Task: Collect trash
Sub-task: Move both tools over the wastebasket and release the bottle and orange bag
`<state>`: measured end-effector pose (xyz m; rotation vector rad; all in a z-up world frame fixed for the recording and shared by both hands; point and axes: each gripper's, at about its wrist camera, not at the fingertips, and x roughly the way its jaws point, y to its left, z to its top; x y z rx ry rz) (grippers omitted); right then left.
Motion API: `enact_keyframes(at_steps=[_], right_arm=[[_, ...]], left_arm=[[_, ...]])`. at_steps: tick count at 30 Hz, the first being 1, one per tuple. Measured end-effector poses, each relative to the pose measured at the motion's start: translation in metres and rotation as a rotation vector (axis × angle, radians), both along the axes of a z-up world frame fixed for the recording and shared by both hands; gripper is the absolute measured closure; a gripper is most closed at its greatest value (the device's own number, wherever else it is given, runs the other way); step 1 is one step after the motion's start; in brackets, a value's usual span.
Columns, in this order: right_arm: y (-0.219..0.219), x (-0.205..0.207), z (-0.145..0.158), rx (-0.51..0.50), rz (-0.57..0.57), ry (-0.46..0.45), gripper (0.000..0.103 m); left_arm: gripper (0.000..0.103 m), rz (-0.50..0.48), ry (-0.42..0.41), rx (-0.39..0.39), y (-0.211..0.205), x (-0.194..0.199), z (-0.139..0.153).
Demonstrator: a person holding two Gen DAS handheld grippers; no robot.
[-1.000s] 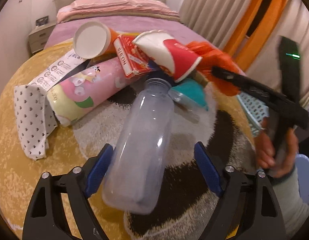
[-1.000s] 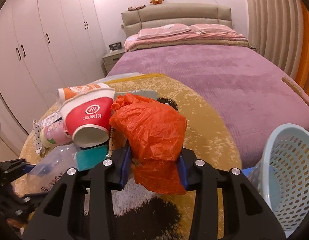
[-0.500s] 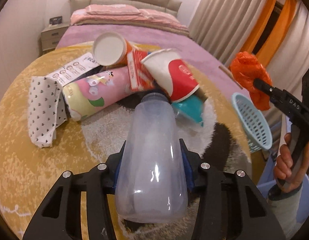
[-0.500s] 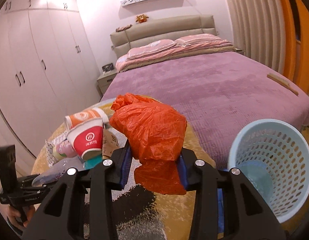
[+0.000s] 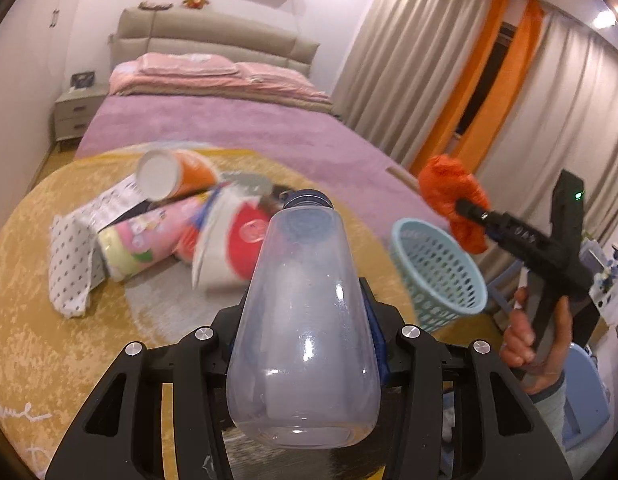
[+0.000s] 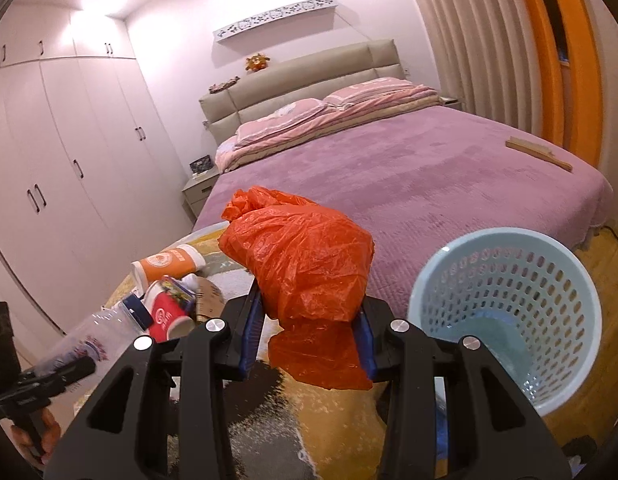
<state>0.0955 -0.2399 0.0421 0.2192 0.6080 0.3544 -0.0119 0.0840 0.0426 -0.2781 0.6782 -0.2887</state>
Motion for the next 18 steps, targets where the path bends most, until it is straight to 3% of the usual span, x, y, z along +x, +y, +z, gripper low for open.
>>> enact_keyframes(at_steps=[9,18], right_arm=[[-0.065,-0.013,-0.004,0.008,-0.174,0.022,0.067],[-0.149,-0.008,-0.043,0.027,-0.39,0.169,0.067]], left_arm=[[0.058,-0.123,-0.045,0.002,-0.062,0.032,0.012],[0.058,-0.31,-0.017,-0.02,-0.166,0.095,0.004]])
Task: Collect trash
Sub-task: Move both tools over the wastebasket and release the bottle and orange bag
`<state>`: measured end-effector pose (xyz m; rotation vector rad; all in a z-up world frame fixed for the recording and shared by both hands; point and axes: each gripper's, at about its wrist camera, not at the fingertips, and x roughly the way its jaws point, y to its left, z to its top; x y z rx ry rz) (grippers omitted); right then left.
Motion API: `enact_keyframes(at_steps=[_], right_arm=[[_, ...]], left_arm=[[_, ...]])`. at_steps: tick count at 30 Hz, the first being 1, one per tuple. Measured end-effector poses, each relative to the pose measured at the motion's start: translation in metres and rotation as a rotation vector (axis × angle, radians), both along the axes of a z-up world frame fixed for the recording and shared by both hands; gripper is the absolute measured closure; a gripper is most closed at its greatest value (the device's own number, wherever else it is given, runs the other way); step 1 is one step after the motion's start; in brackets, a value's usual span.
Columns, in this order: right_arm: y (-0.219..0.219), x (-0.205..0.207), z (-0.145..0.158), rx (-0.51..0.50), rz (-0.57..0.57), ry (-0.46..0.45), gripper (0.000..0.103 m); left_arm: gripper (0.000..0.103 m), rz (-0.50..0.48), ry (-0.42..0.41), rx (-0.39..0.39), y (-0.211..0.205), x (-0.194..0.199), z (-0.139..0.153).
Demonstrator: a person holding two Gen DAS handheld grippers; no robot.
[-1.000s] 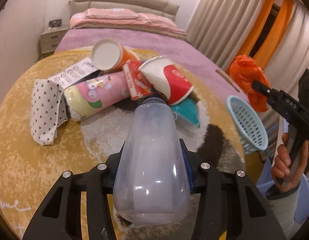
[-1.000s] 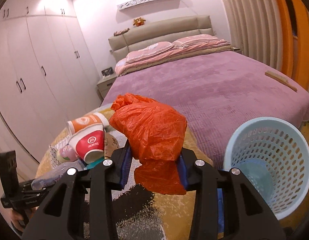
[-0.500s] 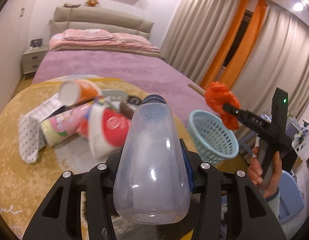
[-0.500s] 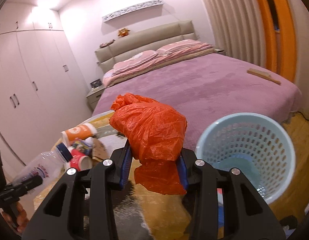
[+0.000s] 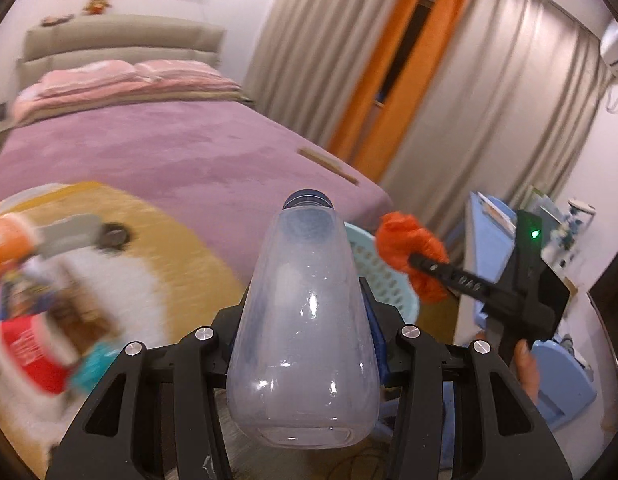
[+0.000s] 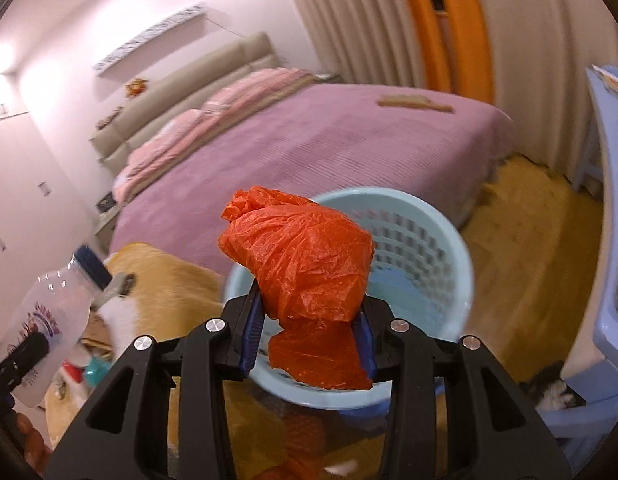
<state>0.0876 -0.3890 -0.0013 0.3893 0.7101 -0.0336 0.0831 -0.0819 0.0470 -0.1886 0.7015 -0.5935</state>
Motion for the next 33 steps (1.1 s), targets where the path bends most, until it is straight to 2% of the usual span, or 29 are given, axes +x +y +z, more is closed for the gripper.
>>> enact_keyframes(at_steps=[7,12,13,15,16,17,19,25,33], right_arm=[[-0.024,0.01,-0.03,0.005,-0.053,0.085,0.067],[-0.027,0.026,-0.041,0.004,-0.056,0.123,0.063],[-0.026,0.028,-0.043,0.006,-0.058,0.128,0.06],[-0.026,0.032,-0.046,0.014,-0.054,0.132,0.052],[-0.027,0.033,-0.047,0.02,-0.054,0.133,0.044],[-0.029,0.033,-0.047,0.023,-0.056,0.129,0.041],[-0.03,0.032,-0.046,0.017,-0.056,0.12,0.041],[-0.025,0.024,-0.037,0.012,-0.06,0.085,0.04],[-0.005,0.012,-0.013,-0.024,-0.017,0.016,0.041]], left_arm=[[0.058,-0.082,0.084,0.044,-0.075,0.042,-0.032],[0.058,-0.094,0.131,0.071,-0.098,0.066,-0.05],[0.057,-0.097,0.135,0.079,-0.102,0.067,-0.053],[0.057,-0.096,0.145,0.085,-0.103,0.071,-0.057],[0.052,-0.093,0.148,0.083,-0.103,0.071,-0.058],[0.049,-0.089,0.15,0.074,-0.101,0.071,-0.058],[0.044,-0.083,0.14,0.064,-0.099,0.069,-0.056],[0.044,-0.067,0.107,0.07,-0.087,0.059,-0.051],[0.044,-0.041,0.06,0.03,-0.057,0.035,-0.036]])
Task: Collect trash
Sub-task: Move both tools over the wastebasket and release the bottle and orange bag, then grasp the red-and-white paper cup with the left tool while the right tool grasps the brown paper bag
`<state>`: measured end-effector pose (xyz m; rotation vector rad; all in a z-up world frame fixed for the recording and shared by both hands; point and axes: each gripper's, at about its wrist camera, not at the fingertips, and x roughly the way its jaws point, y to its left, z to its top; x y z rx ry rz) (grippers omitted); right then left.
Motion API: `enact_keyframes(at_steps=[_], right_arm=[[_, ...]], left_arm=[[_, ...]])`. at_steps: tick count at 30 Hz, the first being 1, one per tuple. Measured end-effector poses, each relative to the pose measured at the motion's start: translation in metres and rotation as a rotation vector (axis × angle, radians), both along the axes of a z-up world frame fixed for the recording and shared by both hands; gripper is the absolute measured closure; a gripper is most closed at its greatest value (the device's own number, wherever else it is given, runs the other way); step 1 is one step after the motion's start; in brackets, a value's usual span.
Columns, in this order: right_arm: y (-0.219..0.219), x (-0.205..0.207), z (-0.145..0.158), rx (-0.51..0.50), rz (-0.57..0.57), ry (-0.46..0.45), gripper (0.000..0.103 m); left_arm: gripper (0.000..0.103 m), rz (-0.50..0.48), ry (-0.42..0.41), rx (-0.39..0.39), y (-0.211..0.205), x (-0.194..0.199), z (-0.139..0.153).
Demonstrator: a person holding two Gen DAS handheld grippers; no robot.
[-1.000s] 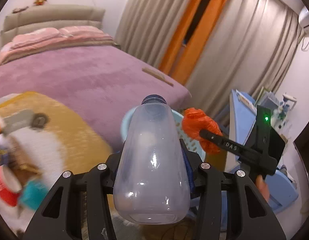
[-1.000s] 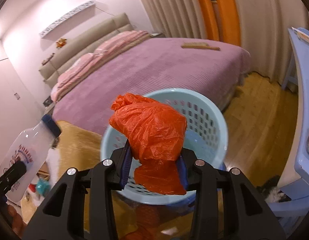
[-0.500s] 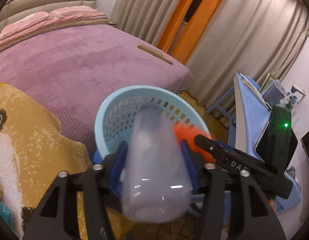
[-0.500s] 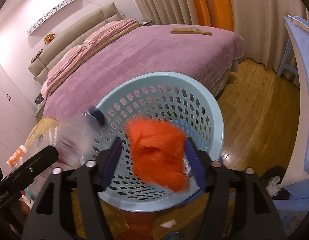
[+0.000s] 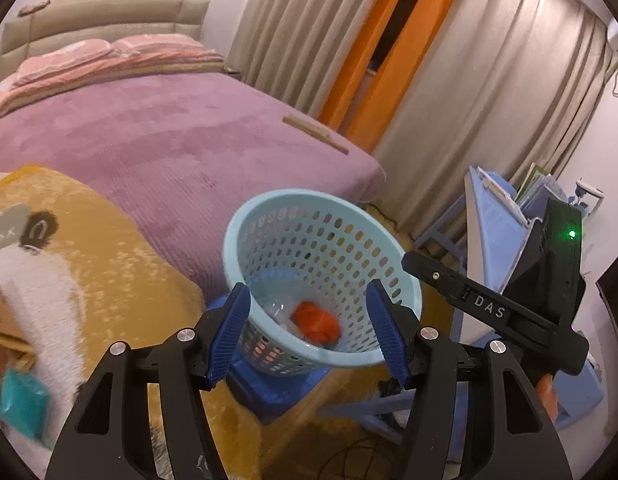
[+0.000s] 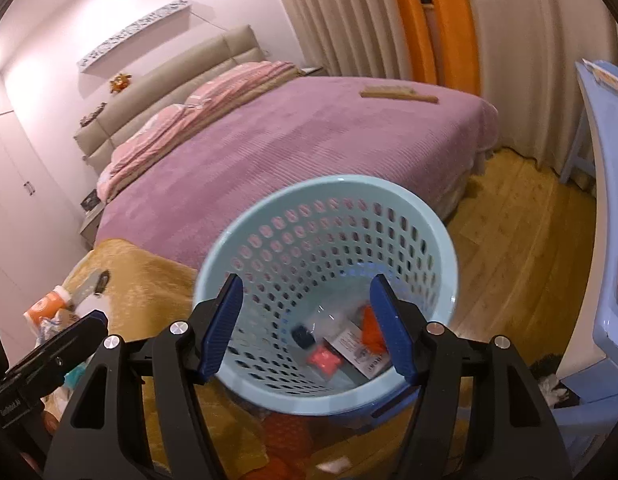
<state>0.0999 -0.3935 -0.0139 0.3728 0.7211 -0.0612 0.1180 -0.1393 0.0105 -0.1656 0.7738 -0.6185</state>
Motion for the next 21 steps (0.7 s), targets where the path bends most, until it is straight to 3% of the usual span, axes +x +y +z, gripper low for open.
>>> enact_keyframes(at_steps=[9,21], right_arm=[[0.056,-0.014,0.036,-0.031,0.119,-0.115,0.041],[0.166,-0.012,0.048,-0.066,0.349,-0.145,0.04]], left_arm=[[0.044,0.069,-0.079,-0.043,0.055,-0.037,0.025],[0.041,0.319,-0.121,-0.048,0.173,-0.078,0.04]])
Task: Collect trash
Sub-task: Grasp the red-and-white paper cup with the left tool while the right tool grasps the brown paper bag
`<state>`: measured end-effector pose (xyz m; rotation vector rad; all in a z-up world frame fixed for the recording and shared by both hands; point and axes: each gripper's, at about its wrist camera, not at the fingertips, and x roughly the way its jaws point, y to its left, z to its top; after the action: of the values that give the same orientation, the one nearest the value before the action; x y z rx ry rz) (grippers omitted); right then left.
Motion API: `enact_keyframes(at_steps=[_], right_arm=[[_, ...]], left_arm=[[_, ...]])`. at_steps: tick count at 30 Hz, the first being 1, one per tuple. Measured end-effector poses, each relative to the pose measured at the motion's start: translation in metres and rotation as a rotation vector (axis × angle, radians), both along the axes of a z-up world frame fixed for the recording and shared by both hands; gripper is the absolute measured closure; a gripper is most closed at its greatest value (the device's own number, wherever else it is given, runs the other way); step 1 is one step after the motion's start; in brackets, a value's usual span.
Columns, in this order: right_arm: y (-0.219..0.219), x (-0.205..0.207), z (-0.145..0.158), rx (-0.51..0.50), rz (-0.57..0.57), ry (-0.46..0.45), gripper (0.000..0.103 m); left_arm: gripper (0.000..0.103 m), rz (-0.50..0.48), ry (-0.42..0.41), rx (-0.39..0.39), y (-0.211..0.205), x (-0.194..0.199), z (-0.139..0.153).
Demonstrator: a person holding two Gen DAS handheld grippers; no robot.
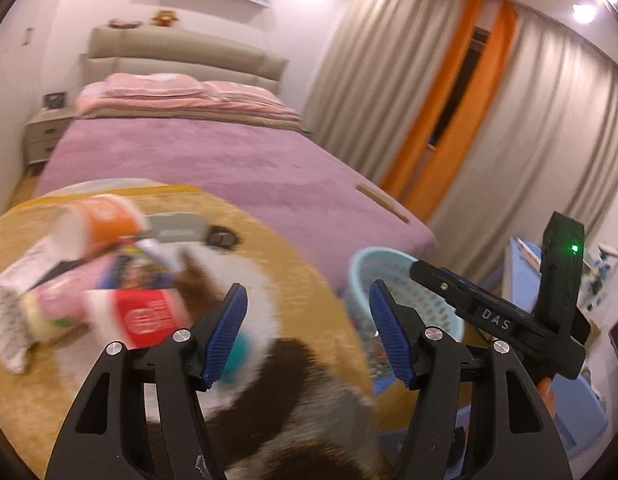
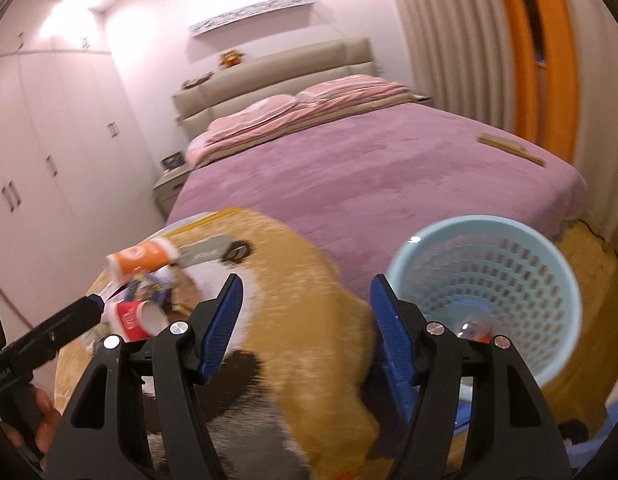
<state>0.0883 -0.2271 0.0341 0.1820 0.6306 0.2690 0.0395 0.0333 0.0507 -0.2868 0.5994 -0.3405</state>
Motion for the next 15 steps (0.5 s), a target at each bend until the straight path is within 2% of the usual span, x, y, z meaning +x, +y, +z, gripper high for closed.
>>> enact_keyframes(at_steps=[7,10,12,15], right_arm=[[0.067,0.008,-0.006,-0.041,0.125,0.009,0.041],[0.091,0.013,-0.011,-0.051,0.165,0.018,0.041],[0.104,0.018,-0.015,-0.058,0.192,0.028,0.042],[0.121,0.028,-0.022,-0.075,0.225,0.054,0.049]], left_arm=[[0.041,0.174,0.059,-0.004,0.072,-0.008,-0.016],[0.04,0.201,0.092,-0.015,0.091,-0.007,-0.025],[0.034,0.201,0.12,-0.019,0.099,-0.004,-0.033],[0.033,0.178,0.152,-0.027,0.101,0.002,-0.043]])
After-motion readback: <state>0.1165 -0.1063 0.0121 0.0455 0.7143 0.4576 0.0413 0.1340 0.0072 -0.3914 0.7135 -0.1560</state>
